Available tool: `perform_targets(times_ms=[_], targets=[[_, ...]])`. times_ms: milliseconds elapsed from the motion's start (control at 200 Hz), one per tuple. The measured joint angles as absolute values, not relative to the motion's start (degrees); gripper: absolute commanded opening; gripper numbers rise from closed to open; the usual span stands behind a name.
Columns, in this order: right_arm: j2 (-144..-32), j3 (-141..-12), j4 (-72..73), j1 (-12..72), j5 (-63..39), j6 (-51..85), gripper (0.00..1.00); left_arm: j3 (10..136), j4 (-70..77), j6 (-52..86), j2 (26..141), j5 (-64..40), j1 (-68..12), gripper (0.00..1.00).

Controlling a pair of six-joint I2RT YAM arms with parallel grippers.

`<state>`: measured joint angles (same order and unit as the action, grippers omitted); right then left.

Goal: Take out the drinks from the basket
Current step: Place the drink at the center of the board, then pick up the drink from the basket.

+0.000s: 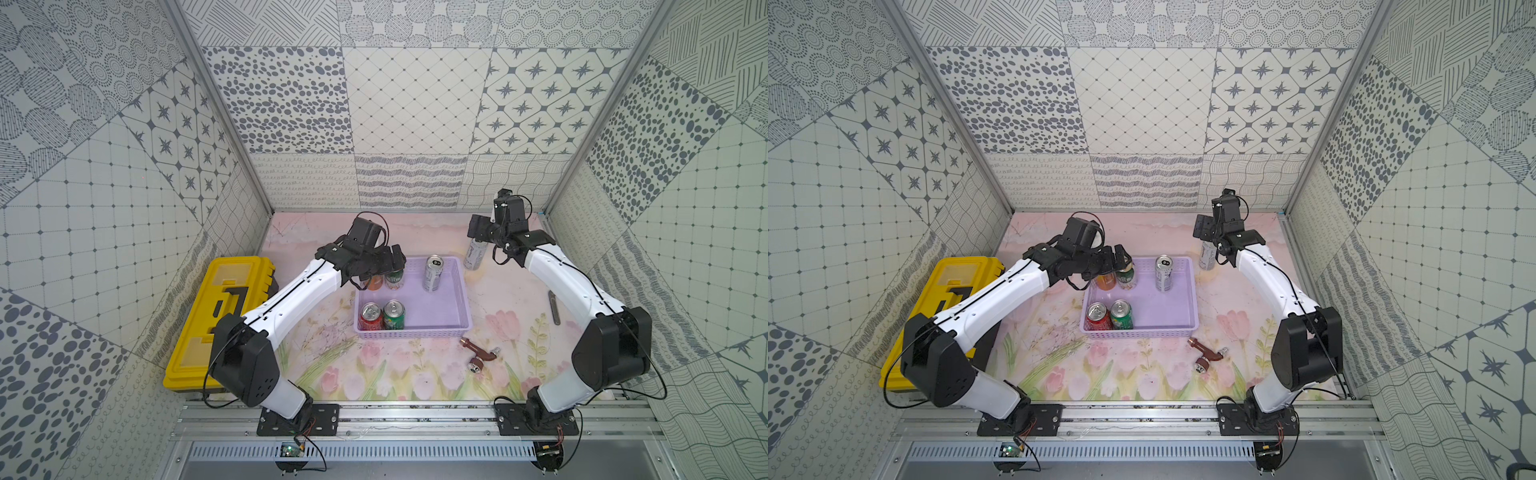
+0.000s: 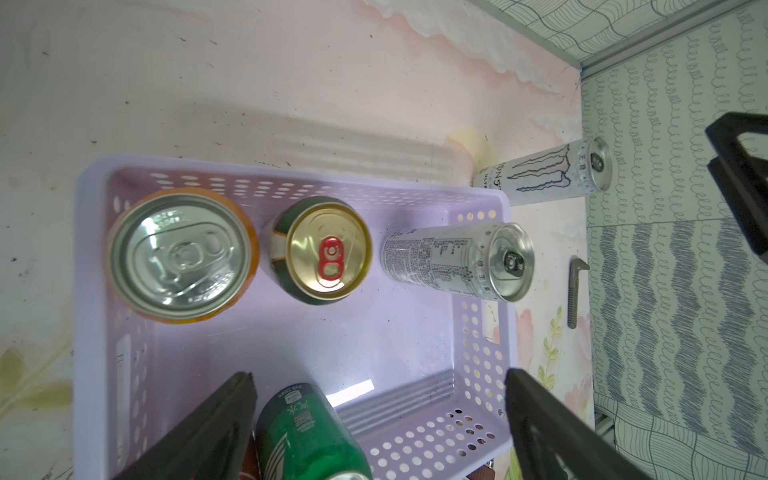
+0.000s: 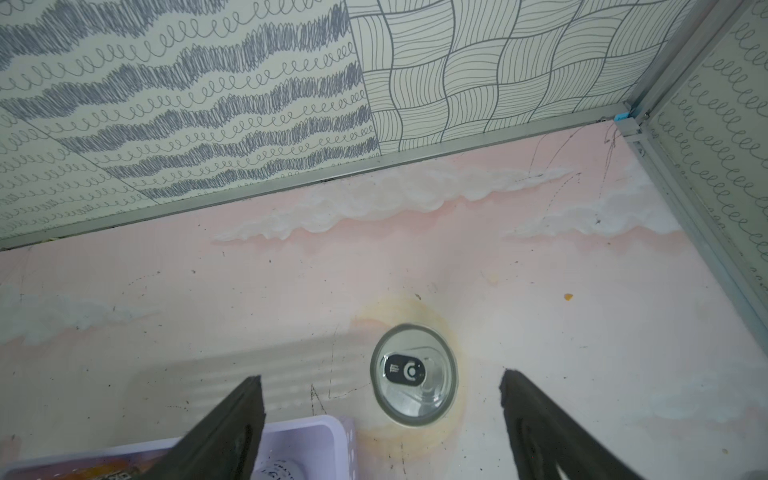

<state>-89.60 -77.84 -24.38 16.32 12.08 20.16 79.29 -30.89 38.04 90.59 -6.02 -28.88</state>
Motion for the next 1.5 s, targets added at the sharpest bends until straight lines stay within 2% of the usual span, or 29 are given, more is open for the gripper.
perform_targets(times_ms=[220, 435, 921, 1041, 1171, 1251, 1381, 1496], targets=[[-84.97, -69.28, -23.24, 17.21, 12.71, 20.93, 0.93, 89.36, -31.05, 35.38, 100.09, -5.37, -33.67, 0.96], [-81.06, -66.08, -21.87, 16.82, 14.02, 21.28, 0.93, 96.79, -31.07, 31.29, 107.7, -2.48, -37.82, 0.96], [-79.24, -64.69, -18.61, 14.74, 13.63, 22.44, 0.93, 103.57, -32.14, 24.12, 115.92, 4.73, -41.95, 0.92], [-79.09, -64.69, -18.39, 14.55, 13.5, 22.57, 0.93, 104.07, -32.47, 23.62, 117.08, 6.22, -42.04, 0.89], [-79.02, -64.69, -18.13, 14.44, 13.5, 22.63, 0.93, 104.57, -32.56, 23.18, 118.34, 6.83, -42.04, 0.8], [-78.98, -64.69, -18.11, 14.39, 13.52, 22.79, 0.93, 104.88, -32.58, 23.09, 118.98, 6.98, -42.06, 0.73], [-78.98, -64.69, -18.11, 14.24, 13.52, 23.16, 0.93, 105.03, -32.6, 22.87, 119.33, 6.81, -42.19, 0.58], [-78.96, -64.69, -18.11, 13.91, 13.5, 23.38, 0.93, 105.14, -32.82, 22.76, 119.31, 7.01, -42.19, 0.49]])
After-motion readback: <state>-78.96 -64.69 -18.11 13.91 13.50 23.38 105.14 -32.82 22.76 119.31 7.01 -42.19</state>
